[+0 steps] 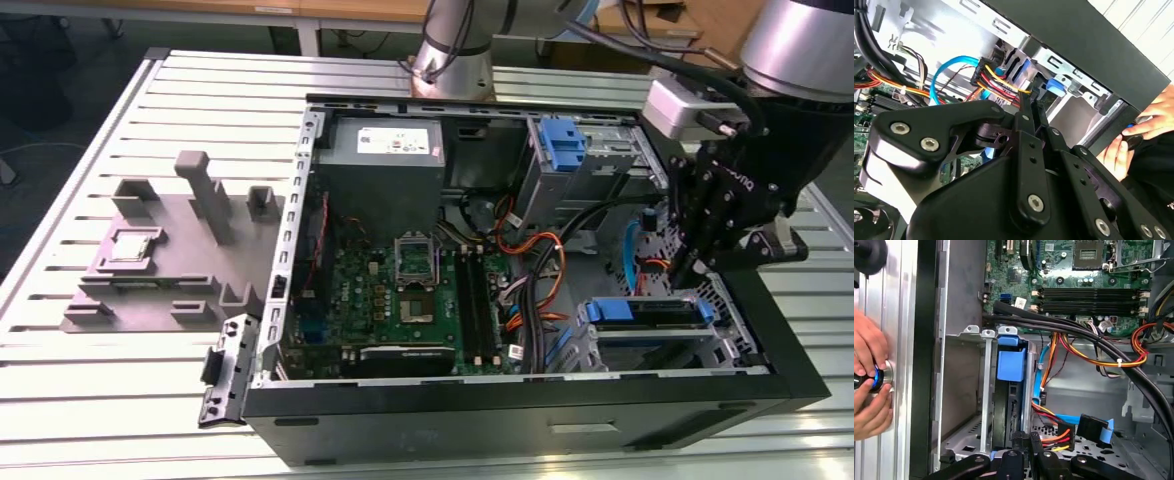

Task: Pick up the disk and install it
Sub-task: 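Insert the disk into the insertion slot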

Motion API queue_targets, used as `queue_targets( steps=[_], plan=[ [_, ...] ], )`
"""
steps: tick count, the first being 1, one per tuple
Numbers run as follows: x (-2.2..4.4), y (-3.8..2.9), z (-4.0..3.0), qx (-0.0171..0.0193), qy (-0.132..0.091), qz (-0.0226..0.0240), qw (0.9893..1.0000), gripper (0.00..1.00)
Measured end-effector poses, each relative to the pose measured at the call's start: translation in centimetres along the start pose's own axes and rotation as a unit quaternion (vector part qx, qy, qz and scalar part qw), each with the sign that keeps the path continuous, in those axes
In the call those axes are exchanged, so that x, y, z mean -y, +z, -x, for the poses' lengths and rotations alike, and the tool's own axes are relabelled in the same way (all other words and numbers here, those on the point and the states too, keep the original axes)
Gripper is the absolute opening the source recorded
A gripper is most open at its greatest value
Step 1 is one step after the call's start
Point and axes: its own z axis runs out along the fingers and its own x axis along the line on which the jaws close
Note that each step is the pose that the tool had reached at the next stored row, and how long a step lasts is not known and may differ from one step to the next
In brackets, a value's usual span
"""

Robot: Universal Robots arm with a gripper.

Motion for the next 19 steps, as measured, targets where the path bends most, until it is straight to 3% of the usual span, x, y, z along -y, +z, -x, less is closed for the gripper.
queue_targets(
  steps=[3,6,11,19],
  plan=[
    [-0.04,0.19,-0.76,0.0026,0.001,0.0001,1.0,0.17],
    [-0.05,0.19,-0.82,0.0025,0.001,0.0001,1.0,0.17],
    [-0.71,0.24,-0.92,0.0027,0.002,0.0003,1.0,0.17],
    [-0.75,0.59,-1.37,0.0035,0.014,0.0025,0.9999,0.17]
  ],
)
